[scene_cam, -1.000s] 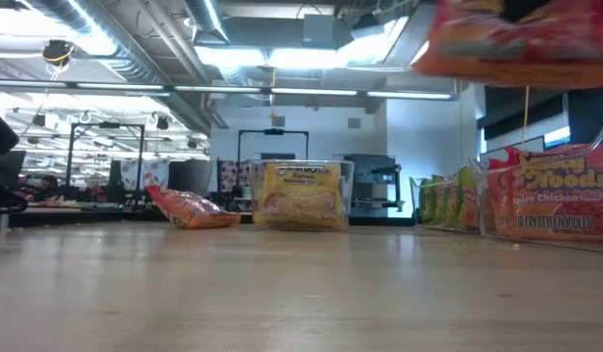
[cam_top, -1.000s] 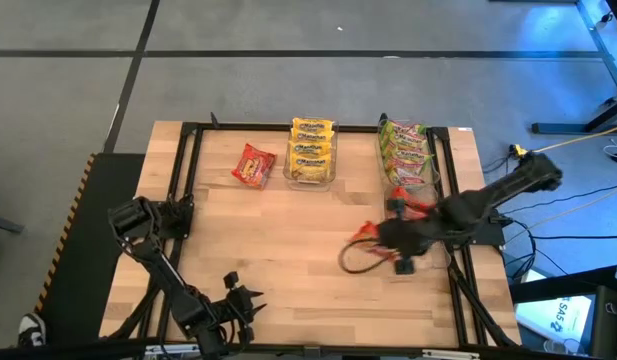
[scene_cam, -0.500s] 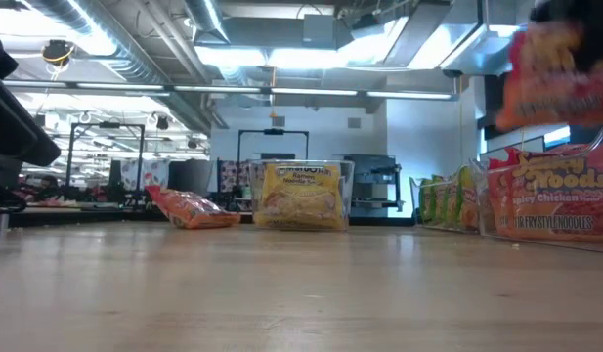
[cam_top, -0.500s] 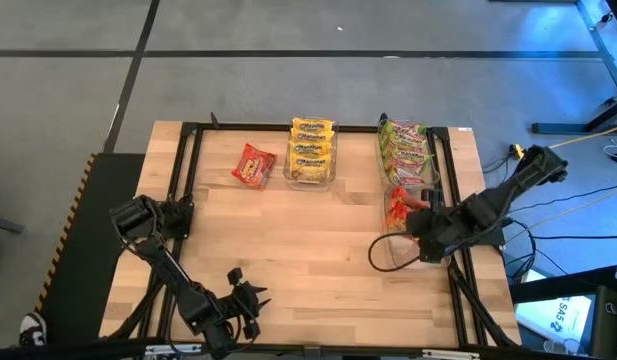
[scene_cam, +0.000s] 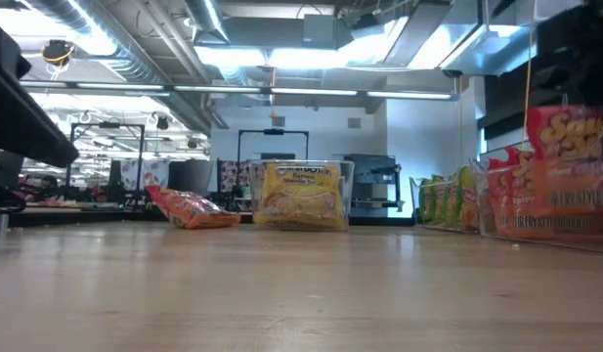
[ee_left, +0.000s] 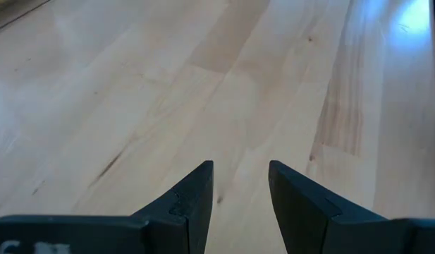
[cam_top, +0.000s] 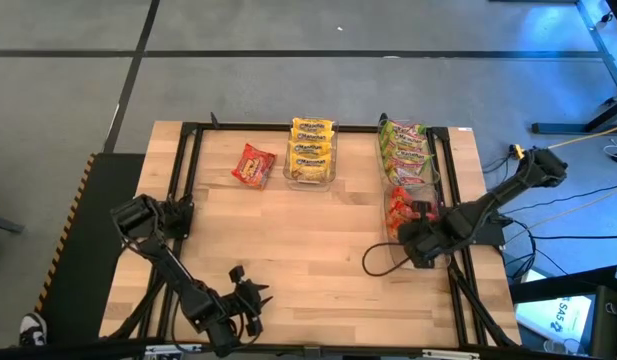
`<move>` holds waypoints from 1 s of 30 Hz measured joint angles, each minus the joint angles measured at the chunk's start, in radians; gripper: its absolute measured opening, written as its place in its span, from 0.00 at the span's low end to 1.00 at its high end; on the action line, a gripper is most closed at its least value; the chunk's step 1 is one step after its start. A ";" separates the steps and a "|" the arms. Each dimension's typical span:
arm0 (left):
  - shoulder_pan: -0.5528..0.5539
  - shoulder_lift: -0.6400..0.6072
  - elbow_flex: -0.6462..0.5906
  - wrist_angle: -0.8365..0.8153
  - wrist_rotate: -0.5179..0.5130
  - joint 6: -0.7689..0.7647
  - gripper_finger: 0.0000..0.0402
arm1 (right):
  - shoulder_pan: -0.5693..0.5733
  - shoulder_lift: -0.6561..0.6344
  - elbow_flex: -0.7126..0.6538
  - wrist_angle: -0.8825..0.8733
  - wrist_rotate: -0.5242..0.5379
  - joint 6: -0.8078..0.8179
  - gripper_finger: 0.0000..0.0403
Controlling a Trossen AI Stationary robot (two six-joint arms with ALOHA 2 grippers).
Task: Sort Maruchan noodles
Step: Put the orange noodle pack into the bottom right transparent bin
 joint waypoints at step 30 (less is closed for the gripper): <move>0.022 0.000 0.000 0.013 0.026 0.008 0.33 | -0.128 0.150 0.076 -0.194 -0.156 -0.014 0.52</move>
